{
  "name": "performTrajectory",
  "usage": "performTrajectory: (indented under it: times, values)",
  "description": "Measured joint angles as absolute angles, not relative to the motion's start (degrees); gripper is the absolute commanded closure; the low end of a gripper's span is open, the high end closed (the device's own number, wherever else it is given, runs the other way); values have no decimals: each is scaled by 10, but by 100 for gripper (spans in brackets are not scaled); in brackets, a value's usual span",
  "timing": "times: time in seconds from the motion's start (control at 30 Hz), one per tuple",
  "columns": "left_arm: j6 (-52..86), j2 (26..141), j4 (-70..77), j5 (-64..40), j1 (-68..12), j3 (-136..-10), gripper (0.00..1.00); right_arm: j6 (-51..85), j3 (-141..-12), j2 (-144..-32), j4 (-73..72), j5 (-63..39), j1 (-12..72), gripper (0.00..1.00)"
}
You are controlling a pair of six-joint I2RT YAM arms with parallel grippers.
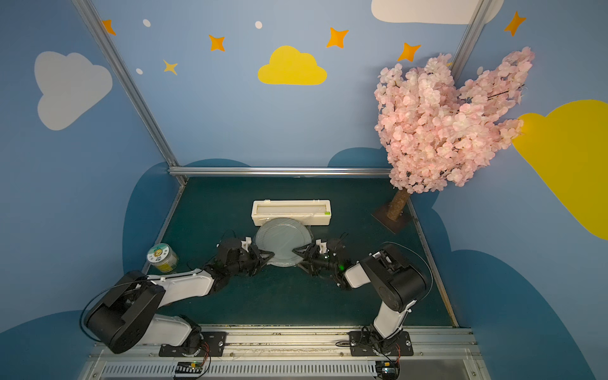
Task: Wrap the plate with plastic wrap
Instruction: Pick up the plate at the center of the board.
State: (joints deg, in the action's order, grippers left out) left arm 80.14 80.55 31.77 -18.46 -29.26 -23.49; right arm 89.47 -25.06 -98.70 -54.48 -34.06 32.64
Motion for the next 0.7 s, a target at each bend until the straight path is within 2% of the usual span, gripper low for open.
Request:
performTrajectory:
  times: [0.17, 0.47, 0.6, 0.63, 0.7]
  values:
    - [799, 802, 315, -200, -293, -236, 97, 866, -255, -987, -541, -382, 279, 42]
    - [802, 801, 323, -224, -289, -236, 97, 852, -284, -987, -542, -416, 277, 65]
    - [806, 801, 339, -225, -287, -236, 96, 853, -291, -990, -542, -416, 275, 85]
    - [807, 801, 342, -226, -286, -236, 92, 854, -291, -990, -541, -416, 275, 89]
    - [809, 801, 347, -229, -285, -237, 74, 832, -291, -991, -536, -415, 275, 93]
